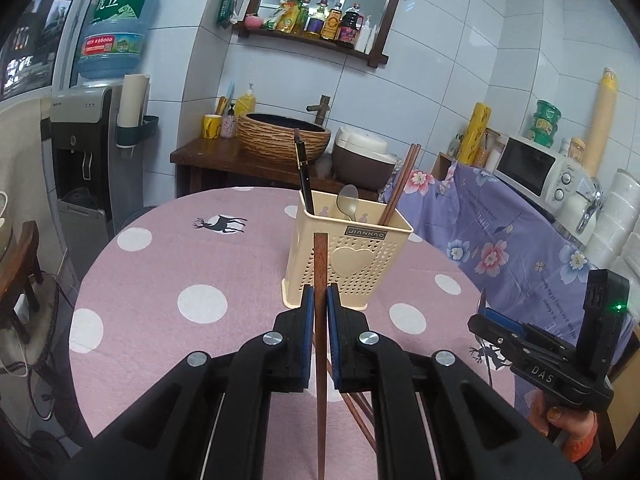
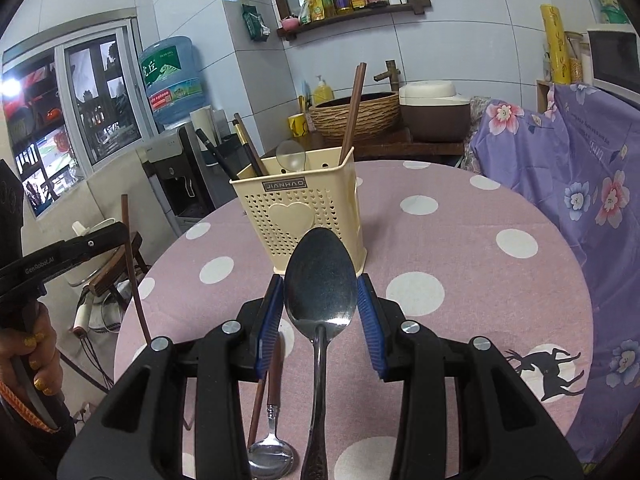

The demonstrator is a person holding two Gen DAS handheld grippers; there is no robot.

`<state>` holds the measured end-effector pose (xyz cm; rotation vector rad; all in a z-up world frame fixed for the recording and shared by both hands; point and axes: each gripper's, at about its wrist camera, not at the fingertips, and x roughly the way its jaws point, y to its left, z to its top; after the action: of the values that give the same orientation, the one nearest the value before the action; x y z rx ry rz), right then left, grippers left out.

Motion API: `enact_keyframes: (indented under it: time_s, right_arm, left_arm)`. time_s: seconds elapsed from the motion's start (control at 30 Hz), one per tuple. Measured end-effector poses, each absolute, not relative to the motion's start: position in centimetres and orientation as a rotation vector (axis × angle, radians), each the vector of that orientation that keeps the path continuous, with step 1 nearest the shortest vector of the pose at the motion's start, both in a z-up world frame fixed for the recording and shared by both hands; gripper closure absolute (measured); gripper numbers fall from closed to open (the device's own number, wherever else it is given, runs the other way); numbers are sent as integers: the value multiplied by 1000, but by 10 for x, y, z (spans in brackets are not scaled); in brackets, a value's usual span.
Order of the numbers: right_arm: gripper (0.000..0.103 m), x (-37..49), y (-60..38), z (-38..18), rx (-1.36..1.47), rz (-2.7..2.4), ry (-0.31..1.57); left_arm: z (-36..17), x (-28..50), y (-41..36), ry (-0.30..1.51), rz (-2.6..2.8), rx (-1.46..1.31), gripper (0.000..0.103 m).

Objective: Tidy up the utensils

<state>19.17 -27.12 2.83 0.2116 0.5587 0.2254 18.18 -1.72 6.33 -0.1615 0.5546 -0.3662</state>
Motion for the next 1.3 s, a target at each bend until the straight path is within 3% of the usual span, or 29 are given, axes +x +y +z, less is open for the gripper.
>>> enact_keyframes:
  time_s: [0.87,1.3]
  right_arm:
    - [65,200,-262,3,184,190,591]
    - [65,209,-250,36,138,223,486]
  left_arm:
    - [68,177,-18,539,-372,-158,95]
    - [98,190,-23,475,-432,-173,95]
